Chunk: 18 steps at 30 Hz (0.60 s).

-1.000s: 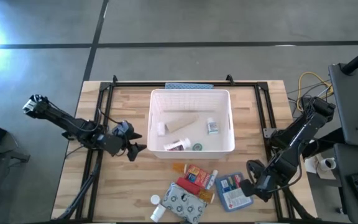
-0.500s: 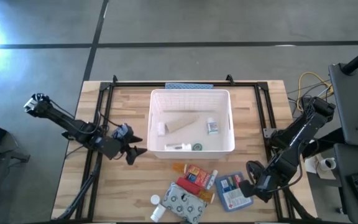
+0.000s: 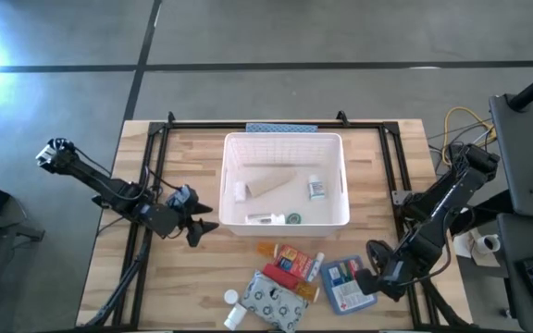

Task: Pick & place medical supplies in basket/bin
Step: Put the bottom orange medicine bottle into the white bin

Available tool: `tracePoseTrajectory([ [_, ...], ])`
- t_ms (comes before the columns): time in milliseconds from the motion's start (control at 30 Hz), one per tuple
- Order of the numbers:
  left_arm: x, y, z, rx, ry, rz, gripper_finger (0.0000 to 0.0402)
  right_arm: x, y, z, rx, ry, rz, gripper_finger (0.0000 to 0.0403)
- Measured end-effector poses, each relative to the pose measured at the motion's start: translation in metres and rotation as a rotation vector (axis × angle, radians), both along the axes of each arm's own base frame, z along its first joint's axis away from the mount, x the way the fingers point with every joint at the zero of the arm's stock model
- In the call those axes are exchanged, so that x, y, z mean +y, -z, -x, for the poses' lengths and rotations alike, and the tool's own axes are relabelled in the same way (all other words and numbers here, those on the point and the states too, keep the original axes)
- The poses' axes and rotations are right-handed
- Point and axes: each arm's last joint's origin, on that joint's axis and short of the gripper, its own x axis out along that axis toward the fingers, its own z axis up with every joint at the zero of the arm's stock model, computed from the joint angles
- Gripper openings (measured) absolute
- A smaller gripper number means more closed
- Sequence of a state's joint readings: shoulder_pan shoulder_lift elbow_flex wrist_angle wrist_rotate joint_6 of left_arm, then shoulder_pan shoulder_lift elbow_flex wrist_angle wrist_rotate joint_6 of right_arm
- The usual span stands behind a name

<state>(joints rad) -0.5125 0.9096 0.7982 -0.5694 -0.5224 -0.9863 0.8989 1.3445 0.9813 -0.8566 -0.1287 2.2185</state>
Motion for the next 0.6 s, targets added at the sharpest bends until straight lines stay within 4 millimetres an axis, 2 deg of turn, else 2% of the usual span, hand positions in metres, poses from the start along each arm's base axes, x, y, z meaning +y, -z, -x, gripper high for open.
tracePoseTrajectory([
  [400, 0.000, 0.000, 0.000, -0.001, -0.001, 0.001, 0.0293, -0.001, 0.004, 0.001, 0.002, -0.014, 0.012, 0.0327],
  [600, 0.000, 0.000, 0.000, -0.005, -0.012, 0.019, 0.0293, -0.005, 0.013, 0.003, 0.018, -0.017, 0.039, 0.0327],
])
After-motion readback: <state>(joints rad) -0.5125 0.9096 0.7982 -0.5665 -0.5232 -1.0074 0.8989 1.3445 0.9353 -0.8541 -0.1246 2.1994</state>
